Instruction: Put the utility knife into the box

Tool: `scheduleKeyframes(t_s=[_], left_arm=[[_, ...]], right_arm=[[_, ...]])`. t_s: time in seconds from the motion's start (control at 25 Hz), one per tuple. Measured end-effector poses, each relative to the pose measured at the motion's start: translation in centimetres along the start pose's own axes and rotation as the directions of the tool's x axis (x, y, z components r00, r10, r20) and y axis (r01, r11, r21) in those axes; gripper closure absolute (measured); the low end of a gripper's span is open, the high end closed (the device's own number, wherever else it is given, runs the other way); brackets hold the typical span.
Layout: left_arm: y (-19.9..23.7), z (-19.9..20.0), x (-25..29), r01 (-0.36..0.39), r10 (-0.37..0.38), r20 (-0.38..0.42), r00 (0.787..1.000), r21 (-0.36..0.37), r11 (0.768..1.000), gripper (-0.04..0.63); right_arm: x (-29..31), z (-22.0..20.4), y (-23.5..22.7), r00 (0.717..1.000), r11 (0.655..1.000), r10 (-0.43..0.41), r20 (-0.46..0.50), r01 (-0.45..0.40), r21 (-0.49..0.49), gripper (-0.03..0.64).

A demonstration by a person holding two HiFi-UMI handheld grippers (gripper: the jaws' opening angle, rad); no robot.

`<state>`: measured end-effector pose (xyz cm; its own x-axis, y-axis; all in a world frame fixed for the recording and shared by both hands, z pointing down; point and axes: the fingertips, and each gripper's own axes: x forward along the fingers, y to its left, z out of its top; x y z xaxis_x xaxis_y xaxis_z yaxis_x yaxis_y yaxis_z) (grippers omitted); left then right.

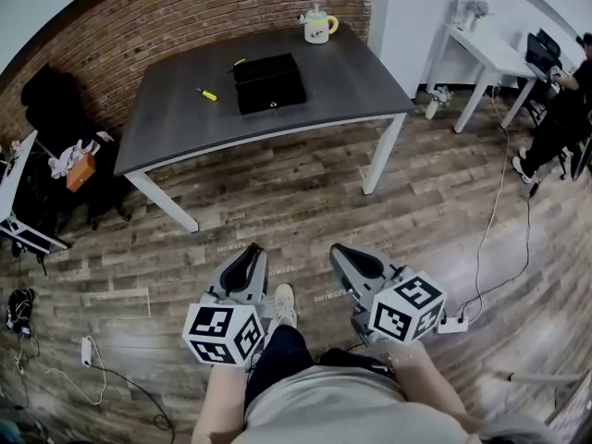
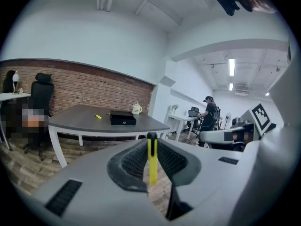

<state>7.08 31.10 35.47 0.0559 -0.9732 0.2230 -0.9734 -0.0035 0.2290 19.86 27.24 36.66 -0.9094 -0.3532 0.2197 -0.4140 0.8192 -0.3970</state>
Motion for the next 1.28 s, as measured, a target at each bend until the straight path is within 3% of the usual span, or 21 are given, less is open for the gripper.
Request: scheduleKeyframes(t_s=[0.6,0.96,1.28], left_arm=[[13.6,8.8,12.1,0.1,-0.101,0.02,0.995,0.045,0.994,0.518],[16.2,8.6,13.7,0.127,-0.127,0.006,0.992,-0.01,0.992,0.518],[18.9,9.2,15.2,0.086,-0.085,0.01,0.996,-0.033,0.996,0.518]], right_arm=[[16.6,7.9,-3.9,0.996,0.997,-0.076,0.056,0.077,-0.012,0.611],[19.7,8.6,-4.4,0.994,0.995,-0.103,0.029,0.103,-0.012,0.611],[22.6,9.5,-5.8,0.996,0.996,-0.087,0.012,0.088,-0.003,0.611]])
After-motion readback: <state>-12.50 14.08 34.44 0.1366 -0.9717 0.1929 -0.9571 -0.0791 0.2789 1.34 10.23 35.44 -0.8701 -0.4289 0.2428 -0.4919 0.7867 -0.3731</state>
